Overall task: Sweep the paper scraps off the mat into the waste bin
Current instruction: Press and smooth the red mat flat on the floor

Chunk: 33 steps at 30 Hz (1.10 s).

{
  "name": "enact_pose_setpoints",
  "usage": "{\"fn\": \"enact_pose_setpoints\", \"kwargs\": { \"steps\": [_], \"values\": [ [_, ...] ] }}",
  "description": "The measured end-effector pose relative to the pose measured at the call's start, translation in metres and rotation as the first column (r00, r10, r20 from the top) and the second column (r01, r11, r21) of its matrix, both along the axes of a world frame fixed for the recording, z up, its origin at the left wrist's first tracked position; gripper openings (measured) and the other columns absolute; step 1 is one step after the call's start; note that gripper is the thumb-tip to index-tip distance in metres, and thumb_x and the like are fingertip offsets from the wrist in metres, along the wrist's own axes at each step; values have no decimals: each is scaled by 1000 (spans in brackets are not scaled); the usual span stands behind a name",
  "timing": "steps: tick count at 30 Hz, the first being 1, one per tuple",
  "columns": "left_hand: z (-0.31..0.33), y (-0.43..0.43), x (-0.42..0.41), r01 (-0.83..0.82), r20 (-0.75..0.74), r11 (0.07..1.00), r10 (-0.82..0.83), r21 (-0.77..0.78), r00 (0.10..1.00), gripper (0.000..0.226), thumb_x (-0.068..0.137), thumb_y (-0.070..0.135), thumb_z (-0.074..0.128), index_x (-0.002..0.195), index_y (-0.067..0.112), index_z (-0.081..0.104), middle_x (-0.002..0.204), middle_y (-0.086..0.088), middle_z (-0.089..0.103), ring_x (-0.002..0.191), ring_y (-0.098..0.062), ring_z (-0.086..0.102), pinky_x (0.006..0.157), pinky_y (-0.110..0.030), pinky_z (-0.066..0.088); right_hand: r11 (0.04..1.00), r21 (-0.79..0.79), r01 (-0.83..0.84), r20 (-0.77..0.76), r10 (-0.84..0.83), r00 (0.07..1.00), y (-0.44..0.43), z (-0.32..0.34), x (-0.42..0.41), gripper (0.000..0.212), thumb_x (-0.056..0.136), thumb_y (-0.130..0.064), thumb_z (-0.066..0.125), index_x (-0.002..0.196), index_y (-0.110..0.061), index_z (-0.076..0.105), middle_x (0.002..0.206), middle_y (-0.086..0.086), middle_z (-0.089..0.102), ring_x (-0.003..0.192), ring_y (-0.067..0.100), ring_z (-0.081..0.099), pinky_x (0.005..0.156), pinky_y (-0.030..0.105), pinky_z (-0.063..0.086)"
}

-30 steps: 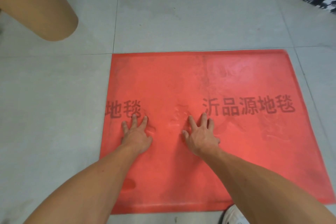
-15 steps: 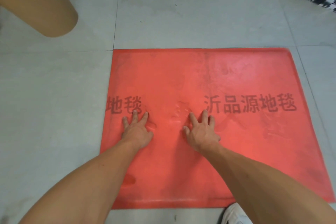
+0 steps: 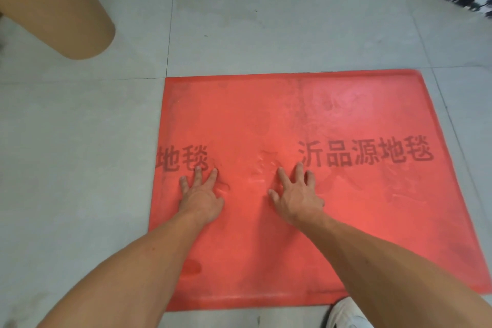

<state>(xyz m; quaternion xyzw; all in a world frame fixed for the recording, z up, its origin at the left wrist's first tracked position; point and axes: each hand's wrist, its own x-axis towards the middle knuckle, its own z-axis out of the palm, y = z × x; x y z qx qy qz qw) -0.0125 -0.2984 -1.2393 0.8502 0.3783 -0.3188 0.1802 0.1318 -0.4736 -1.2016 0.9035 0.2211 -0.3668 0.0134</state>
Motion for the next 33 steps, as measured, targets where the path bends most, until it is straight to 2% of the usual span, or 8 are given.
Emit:
{"fn": "enact_pose_setpoints", "kwargs": {
  "steps": [7,10,12,14,16,22,27,33],
  "values": [
    [2,2,0,0,-19,1000,0,-9,1000,81,88,47,42,156,32,0,165,-7,-1,150,-30,-12,119,-47,-10,1000,15,23,-7,-23,1000,2,2,-1,63,95,-59,38,151,-44,12,162,-3,-12,148,29,-7,97,70,33],
    [17,5,5,-80,2,997,80,-23,997,76,85,51,41,154,40,11,165,0,2,151,-30,2,120,-48,16,998,-5,-55,76,55,996,6,6,-2,61,96,-57,35,151,-39,15,161,3,-1,148,31,-5,98,78,23],
    [34,8,11,-93,56,995,91,27,994,64,89,50,45,150,39,26,160,-2,19,144,-31,20,113,-47,30,993,2,-119,137,117,984,11,9,-1,61,97,-56,34,151,-36,16,160,5,5,148,30,-4,98,78,21],
    [49,15,21,-61,133,991,44,122,990,56,91,47,46,145,33,38,149,-4,37,135,-31,33,107,-46,37,990,29,-139,157,133,979,20,11,5,60,97,-55,35,151,-34,18,160,4,6,148,29,-4,99,77,23],
    [55,27,31,-54,203,984,18,172,979,51,92,45,47,141,28,45,141,-6,44,130,-31,39,104,-45,39,988,63,-145,160,133,978,34,14,16,58,98,-54,36,150,-33,21,160,3,6,148,28,-3,101,75,23],
    [49,82,71,-56,321,986,2,157,947,55,93,37,50,143,17,43,145,-10,45,133,-33,38,109,-43,36,964,197,-177,153,148,977,99,19,59,57,98,-51,40,149,-32,24,160,2,9,149,25,1,102,74,27],
    [39,133,99,-84,364,988,32,129,931,63,95,36,49,151,13,31,157,-16,28,147,-34,19,121,-40,14,932,246,-266,192,222,956,158,15,87,58,98,-49,40,150,-30,22,161,4,8,150,26,1,103,74,24],
    [33,174,122,-46,295,989,2,140,956,70,99,42,44,156,14,15,162,-18,9,150,-34,1,122,-37,-2,928,234,-291,161,258,953,219,-3,93,62,98,-53,38,153,-37,14,164,-1,-2,150,27,-11,105,76,15]
  ]
}}
